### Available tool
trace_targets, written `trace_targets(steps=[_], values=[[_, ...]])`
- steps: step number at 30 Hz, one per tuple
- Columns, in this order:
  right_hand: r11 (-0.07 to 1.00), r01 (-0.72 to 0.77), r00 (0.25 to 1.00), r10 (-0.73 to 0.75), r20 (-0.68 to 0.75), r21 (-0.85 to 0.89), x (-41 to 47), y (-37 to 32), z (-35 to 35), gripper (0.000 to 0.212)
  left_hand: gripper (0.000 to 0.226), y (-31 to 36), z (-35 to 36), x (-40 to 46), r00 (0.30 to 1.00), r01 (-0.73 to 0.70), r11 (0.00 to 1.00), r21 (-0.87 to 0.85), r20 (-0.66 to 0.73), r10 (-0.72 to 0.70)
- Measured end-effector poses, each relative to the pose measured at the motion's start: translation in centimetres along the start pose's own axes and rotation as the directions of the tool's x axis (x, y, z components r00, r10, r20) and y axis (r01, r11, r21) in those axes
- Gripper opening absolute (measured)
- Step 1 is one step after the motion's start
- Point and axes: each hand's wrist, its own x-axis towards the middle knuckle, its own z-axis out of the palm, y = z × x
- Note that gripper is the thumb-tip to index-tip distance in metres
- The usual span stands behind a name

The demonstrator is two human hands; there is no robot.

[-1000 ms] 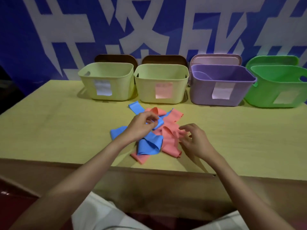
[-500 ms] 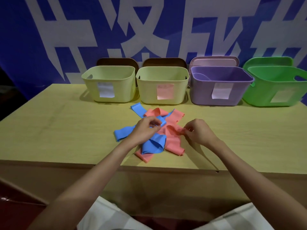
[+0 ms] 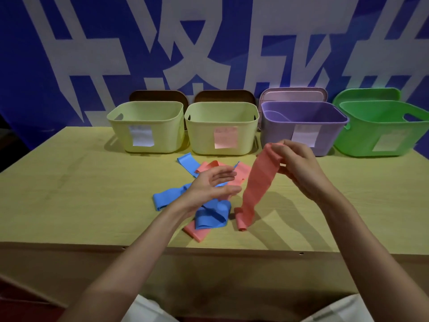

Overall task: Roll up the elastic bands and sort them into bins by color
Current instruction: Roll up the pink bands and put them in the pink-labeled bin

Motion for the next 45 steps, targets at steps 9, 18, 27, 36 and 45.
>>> trace_targets(steps=[9,18,27,36,45], values=[[0.870,-0.099,0.992,0.127,-0.025,0.482,-0.1,-2.1,0.2,0.018,0.056,-0.5,1.4,1.2,0.989,0.027,0.999,0.041,0.145,-0.033],[0.650,-0.143,0.968,0.249,-0.032,0.746,0.6,-1.2,-1.1,0.023,0.037,-2.9,3.4,1.2,0.992,-0.126,0.898,0.422,0.027,0.127],[0.612,-0.163,0.940,0.334,-0.066,0.774,1.2,0.6,-3.1,0.006,0.020,-4.2,4.8,1.5,0.834,-0.539,0.490,0.685,0.357,0.420],[0.594,-0.146,0.930,0.354,-0.095,0.791,1.8,2.9,-5.6,0.024,0.015,-4.4,5.0,3.8,0.872,-0.488,0.459,0.742,0.394,0.291],[0.830,-0.307,0.842,0.465,-0.274,0.465,3.7,8.8,-10.5,0.009,0.008,-3.0,4.6,2.9,0.860,-0.505,0.421,0.754,0.396,0.322]])
